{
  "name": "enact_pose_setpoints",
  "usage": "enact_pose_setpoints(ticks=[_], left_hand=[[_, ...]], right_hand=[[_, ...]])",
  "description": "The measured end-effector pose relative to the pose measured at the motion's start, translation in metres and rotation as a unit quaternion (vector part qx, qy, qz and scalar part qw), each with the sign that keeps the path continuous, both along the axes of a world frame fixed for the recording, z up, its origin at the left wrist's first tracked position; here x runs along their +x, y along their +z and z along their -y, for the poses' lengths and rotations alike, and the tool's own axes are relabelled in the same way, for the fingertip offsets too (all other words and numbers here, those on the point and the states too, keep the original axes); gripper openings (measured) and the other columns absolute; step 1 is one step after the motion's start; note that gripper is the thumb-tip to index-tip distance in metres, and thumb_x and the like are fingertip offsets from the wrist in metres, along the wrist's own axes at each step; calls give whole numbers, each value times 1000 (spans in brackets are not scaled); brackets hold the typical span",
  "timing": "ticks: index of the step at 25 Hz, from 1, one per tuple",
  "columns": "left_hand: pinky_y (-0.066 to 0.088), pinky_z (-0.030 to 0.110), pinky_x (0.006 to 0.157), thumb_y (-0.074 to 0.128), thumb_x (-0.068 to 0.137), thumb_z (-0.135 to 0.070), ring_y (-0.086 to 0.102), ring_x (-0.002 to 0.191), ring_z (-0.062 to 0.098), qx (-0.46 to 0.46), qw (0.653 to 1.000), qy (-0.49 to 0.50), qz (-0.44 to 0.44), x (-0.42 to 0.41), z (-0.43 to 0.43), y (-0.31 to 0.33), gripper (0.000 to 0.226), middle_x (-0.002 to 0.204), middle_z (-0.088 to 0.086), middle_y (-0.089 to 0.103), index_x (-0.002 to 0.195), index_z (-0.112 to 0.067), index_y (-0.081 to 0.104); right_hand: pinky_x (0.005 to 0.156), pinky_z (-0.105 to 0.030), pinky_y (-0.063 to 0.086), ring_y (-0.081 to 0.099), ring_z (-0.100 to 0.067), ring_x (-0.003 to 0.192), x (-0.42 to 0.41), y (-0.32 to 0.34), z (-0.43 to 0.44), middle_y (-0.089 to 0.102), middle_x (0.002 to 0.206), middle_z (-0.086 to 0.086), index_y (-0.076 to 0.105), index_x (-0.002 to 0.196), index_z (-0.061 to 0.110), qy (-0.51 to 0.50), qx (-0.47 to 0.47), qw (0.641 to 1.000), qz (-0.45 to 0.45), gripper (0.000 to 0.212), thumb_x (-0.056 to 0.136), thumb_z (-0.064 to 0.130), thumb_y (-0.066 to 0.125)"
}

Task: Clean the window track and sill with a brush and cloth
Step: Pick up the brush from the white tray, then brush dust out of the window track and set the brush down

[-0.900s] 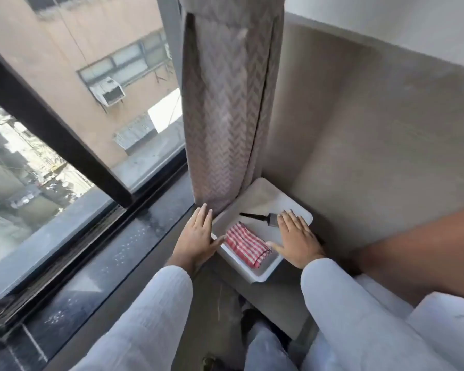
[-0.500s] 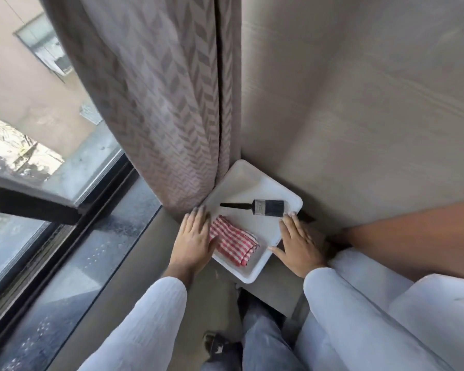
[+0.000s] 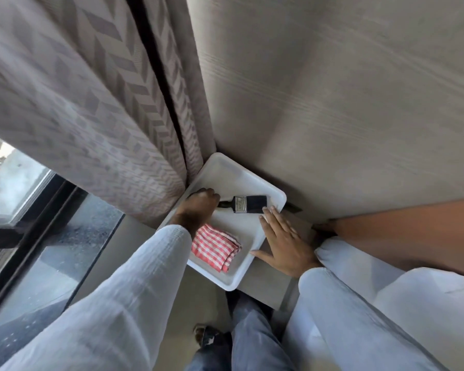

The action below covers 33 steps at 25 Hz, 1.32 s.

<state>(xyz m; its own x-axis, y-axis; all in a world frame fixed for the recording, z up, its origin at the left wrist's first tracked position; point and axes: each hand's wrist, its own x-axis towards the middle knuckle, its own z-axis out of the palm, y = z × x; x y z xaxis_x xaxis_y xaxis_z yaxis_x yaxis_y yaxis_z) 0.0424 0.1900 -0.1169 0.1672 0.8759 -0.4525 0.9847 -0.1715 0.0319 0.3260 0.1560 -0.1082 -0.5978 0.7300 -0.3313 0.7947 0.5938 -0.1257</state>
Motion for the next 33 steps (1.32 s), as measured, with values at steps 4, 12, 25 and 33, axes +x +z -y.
enact_pose_setpoints(ticks=[4, 12, 25, 33], left_hand=[[57, 40, 90, 62, 93, -18, 65, 109, 33, -38, 996, 56, 58, 2, -4, 3, 28, 118, 14, 63, 118, -6, 66], [64, 33, 62, 63, 101, -10, 74, 59, 22, -53, 814, 419, 400, -15, 59, 73, 18, 77, 13, 76, 88, -8, 75], [55, 16, 56, 60, 103, -25, 64, 60, 7, 328, 156, 653, 665, -115, 310, 160, 23, 68, 1, 69, 95, -11, 75], [64, 24, 71, 62, 102, -17, 75, 72, 19, 477, 149, 677, 541, -196, 374, 175, 17, 77, 9, 77, 90, -10, 72]], right_hand=[[128, -43, 24, 14, -27, 163, 3, 0, 0, 25, 174, -14, 34, 161, 5, -3, -12, 1000, -13, 102, 94, 82, 36], [131, -38, 12, 0, -17, 164, 10, 18, 5, 5, 178, -5, 10, 167, 11, -64, -72, 993, -70, 120, 83, 93, 32], [130, -46, 26, 19, -20, 162, -183, 74, 55, 26, 174, -6, 27, 165, 12, 272, -26, 950, -150, 91, 98, 71, 45], [133, -46, 18, 7, -28, 165, -300, 71, 75, 12, 177, -16, 15, 165, 3, 349, 38, 933, -79, 104, 97, 79, 35]])
